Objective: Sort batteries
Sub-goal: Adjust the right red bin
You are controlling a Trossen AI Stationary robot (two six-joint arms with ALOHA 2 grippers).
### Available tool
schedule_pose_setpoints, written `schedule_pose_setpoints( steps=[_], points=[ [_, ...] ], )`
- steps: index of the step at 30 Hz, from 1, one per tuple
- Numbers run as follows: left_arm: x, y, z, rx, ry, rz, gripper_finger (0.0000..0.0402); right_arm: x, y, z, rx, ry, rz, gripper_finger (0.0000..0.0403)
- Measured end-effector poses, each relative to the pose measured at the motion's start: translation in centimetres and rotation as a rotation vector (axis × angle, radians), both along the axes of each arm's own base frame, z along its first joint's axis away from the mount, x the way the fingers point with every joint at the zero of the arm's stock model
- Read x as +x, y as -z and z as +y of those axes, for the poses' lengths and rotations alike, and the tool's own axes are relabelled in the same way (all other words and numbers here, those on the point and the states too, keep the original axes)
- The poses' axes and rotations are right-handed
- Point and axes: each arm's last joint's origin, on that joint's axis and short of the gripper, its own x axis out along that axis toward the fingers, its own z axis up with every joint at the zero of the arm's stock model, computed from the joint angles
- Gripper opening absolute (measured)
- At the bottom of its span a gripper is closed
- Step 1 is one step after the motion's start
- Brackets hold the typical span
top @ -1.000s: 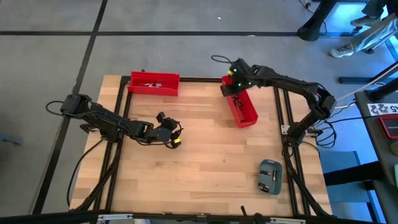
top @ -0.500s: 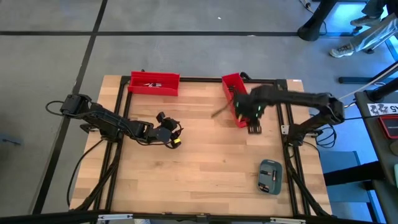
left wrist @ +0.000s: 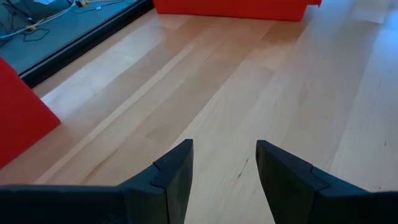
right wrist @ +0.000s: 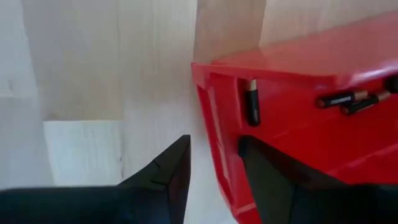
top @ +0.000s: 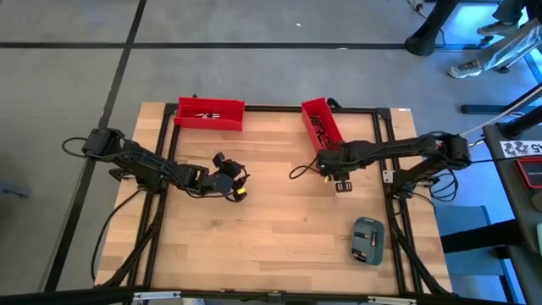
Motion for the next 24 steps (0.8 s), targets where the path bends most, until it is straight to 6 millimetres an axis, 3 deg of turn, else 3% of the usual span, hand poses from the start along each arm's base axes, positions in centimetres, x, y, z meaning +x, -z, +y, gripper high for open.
schedule_pose_setpoints(
  steps=[13,24],
  points=[
    [0.0,0.0,0.0,-0.018,-0.013,-0.014,0.0164,0.6,0.5,-0.1,0.002,-0.011,-0.070,0.0147],
    [0.0,0.0,0.0,-0.016,-0.012,-0.010,0.0164,-0.1,0.7,-2.6,0.090,0.046,-0.076,0.0146]
  ],
)
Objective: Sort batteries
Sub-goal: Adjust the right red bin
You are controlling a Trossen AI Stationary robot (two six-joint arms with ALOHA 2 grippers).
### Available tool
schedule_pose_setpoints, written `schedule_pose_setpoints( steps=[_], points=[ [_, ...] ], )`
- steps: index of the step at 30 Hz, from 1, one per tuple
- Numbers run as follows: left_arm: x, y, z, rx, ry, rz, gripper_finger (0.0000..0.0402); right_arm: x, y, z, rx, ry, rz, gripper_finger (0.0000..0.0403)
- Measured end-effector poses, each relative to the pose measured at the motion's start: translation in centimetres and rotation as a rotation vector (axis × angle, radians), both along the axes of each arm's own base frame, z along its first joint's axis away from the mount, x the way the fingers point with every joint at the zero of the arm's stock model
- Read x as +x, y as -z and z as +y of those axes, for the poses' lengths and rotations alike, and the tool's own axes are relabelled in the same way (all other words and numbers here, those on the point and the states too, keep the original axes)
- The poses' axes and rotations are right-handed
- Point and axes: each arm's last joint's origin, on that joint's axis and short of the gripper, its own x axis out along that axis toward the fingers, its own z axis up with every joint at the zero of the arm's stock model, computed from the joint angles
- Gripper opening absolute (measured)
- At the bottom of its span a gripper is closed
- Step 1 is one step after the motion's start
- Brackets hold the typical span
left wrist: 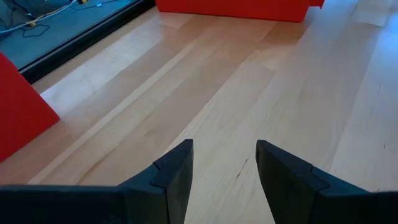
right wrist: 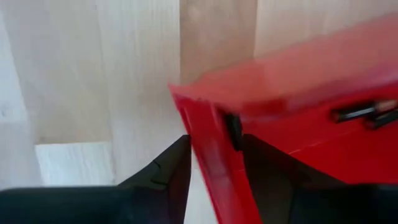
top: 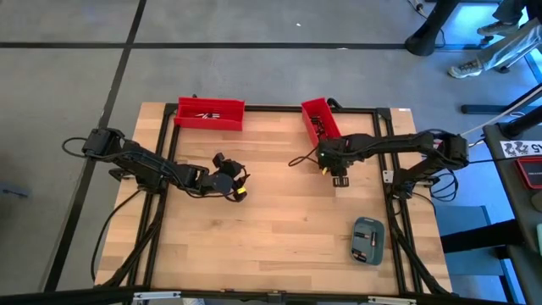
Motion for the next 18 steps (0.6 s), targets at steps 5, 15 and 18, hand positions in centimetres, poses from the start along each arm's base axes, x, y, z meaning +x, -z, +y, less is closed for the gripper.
schedule_pose_setpoints(
  steps=[5,15,18],
  points=[
    [-0.01,0.01,0.00,0.000,0.000,0.002,0.0164,-0.33,0.41,-0.10,0.053,0.084,-0.006,0.0115],
    [-0.01,0.02,0.00,0.009,0.006,0.009,0.0164,0.42,0.26,-0.23,0.094,0.176,-0.103,0.0046],
    [-0.01,0.02,0.00,0.009,0.006,0.009,0.0164,0.39,0.28,-0.47,0.078,0.113,-0.100,0.0060]
  ],
)
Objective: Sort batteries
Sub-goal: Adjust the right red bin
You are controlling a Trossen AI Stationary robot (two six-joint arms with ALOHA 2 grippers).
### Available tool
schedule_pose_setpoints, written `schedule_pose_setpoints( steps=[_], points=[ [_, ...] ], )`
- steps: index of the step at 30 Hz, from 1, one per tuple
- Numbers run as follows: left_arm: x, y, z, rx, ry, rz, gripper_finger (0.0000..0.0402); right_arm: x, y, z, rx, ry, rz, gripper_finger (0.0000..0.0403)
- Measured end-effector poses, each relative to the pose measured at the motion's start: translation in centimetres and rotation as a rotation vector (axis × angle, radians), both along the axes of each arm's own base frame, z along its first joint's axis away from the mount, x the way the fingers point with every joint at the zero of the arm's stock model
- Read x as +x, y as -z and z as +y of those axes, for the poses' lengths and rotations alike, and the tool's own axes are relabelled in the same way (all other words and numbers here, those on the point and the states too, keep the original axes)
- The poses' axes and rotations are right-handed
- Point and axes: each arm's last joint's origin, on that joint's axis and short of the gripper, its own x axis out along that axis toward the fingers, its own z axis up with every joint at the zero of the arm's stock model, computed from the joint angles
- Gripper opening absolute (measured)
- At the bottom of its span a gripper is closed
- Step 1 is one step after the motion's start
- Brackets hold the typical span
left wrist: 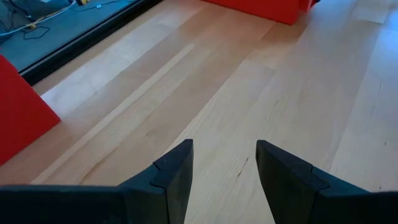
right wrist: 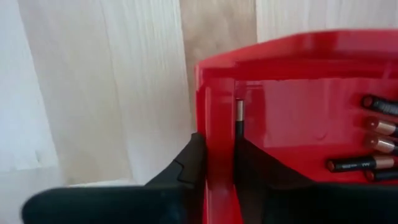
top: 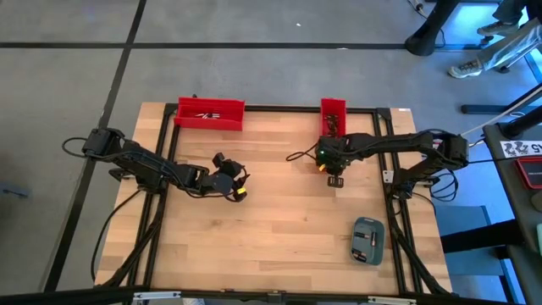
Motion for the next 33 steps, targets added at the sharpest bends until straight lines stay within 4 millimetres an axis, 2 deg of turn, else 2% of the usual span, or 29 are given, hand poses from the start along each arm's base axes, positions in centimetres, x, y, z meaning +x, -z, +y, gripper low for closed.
schedule_pose_setpoints(
  steps=[3,10,20,25,33],
  points=[
    [0.0,0.0,0.0,0.000,0.000,0.000,0.0164,0.1,0.0,0.0,-0.011,-0.052,-0.011,0.0067],
    [0.0,0.0,0.0,-0.005,-0.004,-0.004,0.0164,0.6,-0.1,-0.2,-0.039,-0.116,-0.052,0.0053],
    [0.0,0.0,0.0,-0.010,-0.007,-0.009,0.0164,0.5,-0.3,-1.7,-0.046,-0.106,-0.101,0.0067],
    [0.0,0.0,0.0,-0.014,-0.010,-0.014,0.0164,0.6,-0.3,-1.6,-0.032,-0.166,-0.115,0.0069],
    [0.0,0.0,0.0,-0.024,-0.017,-0.022,0.0164,0.1,-0.1,-1.5,-0.010,-0.169,-0.058,0.0075]
  ],
)
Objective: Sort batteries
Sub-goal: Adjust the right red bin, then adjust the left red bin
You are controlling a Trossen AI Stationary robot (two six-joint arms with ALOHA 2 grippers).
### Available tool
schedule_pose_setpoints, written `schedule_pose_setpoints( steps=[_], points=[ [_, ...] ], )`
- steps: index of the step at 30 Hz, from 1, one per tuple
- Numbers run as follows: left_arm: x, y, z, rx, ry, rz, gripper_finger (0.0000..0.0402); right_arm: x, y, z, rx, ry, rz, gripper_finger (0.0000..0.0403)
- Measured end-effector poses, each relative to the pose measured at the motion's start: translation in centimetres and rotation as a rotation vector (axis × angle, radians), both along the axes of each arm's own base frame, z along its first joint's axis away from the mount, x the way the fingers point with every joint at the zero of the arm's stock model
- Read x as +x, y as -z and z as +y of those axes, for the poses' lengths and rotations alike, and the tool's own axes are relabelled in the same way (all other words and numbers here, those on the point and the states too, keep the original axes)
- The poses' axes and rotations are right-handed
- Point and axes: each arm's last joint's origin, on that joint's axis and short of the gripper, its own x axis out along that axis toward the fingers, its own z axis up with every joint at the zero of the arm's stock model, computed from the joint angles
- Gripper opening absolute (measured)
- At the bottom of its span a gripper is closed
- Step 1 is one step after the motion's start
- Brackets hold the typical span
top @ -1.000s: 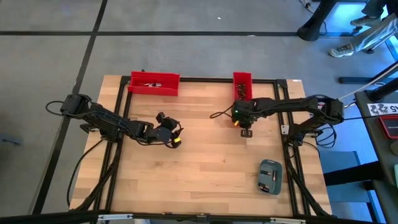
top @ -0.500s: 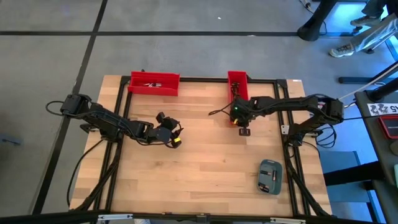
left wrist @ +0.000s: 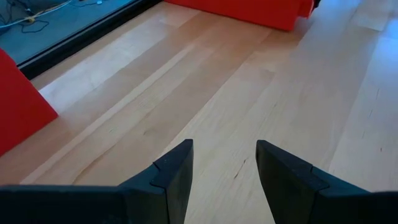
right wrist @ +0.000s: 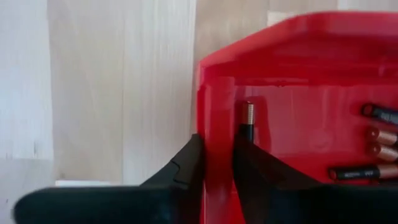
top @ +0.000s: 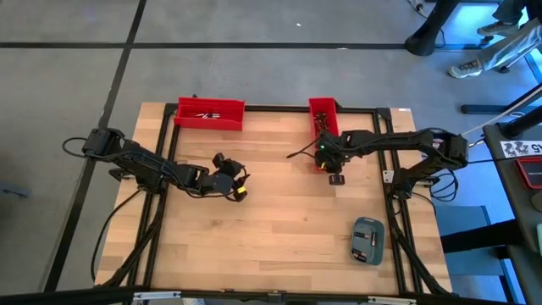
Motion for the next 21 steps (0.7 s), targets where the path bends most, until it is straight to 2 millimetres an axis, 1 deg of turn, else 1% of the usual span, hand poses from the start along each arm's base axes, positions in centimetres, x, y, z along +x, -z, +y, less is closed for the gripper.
schedule_pose_setpoints(
  steps=[3,7,9,12,16,21],
  points=[
    [0.0,0.0,0.0,0.000,0.000,0.000,0.0164,-0.1,0.0,0.0,0.008,0.034,0.003,0.0104],
    [0.0,0.0,0.0,-0.005,-0.003,-0.004,0.0164,0.1,-0.4,-0.1,0.001,0.046,-0.004,0.0162],
    [0.0,0.0,0.0,-0.011,-0.008,-0.009,0.0164,0.5,-1.1,-0.3,-0.003,0.050,-0.018,0.0191],
    [0.0,0.0,0.0,-0.026,-0.019,-0.021,0.0164,1.2,-2.7,-0.5,0.003,0.077,-0.044,0.0219],
    [0.0,0.0,0.0,-0.042,-0.031,-0.033,0.0164,1.7,-4.8,-0.7,-0.007,0.075,-0.045,0.0233],
    [0.1,-0.2,0.0,-0.066,-0.046,-0.064,0.0164,1.9,-7.1,-0.9,-0.068,0.065,-0.025,0.0226]
  ],
)
